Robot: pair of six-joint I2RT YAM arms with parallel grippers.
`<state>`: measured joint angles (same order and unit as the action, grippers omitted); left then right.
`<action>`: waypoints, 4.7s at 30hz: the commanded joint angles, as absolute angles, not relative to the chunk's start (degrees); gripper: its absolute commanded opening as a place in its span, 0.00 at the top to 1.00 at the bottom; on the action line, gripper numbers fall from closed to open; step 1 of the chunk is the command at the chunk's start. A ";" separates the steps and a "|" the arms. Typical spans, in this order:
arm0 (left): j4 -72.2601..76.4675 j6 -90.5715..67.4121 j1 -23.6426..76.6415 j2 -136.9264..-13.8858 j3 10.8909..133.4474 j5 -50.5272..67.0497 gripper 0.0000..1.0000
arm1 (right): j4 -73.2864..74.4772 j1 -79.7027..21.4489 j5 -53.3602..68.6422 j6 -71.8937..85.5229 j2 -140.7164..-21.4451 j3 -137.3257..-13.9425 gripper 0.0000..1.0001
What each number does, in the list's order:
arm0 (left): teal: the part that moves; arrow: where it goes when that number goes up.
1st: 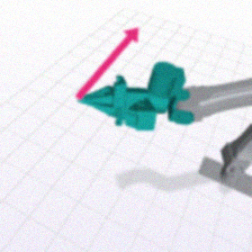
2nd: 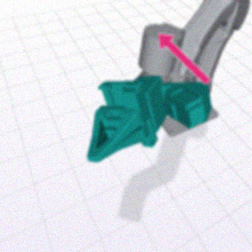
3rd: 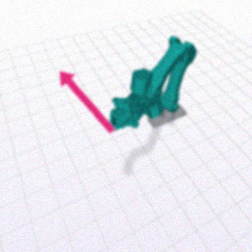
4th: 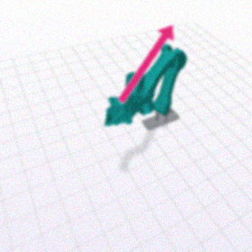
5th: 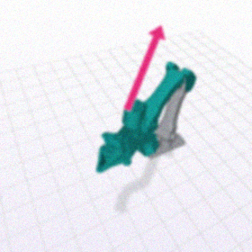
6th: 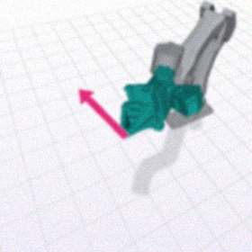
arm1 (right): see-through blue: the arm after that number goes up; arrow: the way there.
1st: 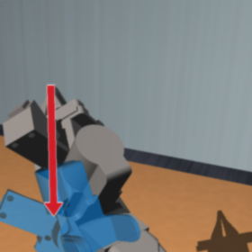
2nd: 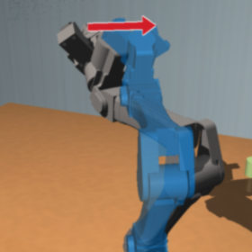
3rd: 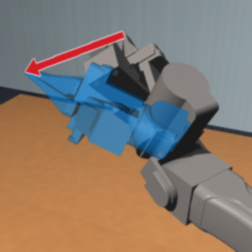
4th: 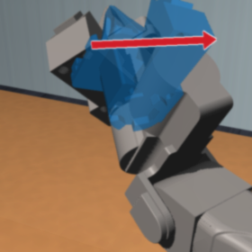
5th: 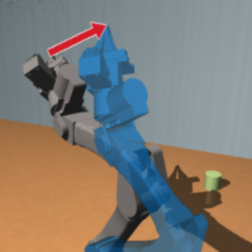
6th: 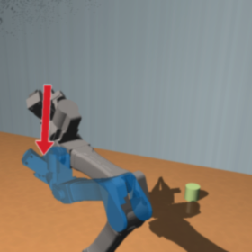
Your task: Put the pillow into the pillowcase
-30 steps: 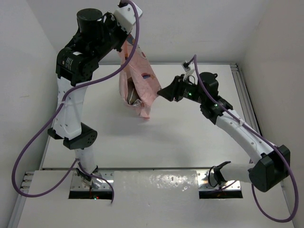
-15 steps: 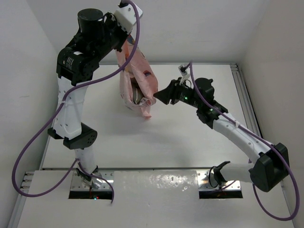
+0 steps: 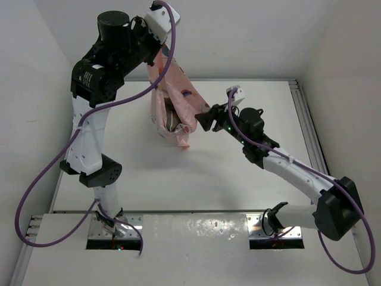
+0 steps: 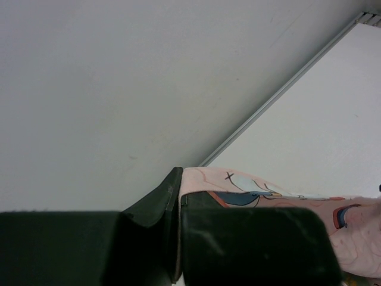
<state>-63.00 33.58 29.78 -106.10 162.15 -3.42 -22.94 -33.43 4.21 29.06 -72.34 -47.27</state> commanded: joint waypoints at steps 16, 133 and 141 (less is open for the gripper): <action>-56.16 33.66 29.18 -102.39 162.60 -4.04 1.00 | -40.69 -32.61 12.21 29.53 -76.38 -47.37 0.80; -34.29 19.16 26.10 -103.88 61.54 13.81 0.31 | -3.59 -4.58 -3.14 53.51 -81.09 -48.24 0.34; -36.82 20.82 24.61 -105.47 60.91 20.12 1.00 | -3.34 -3.69 -3.52 61.08 -115.29 -74.34 0.18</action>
<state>-35.31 20.43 25.26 -103.72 62.28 15.97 -2.04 -3.18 -2.42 55.29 -109.56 -67.33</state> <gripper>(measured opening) 0.019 0.818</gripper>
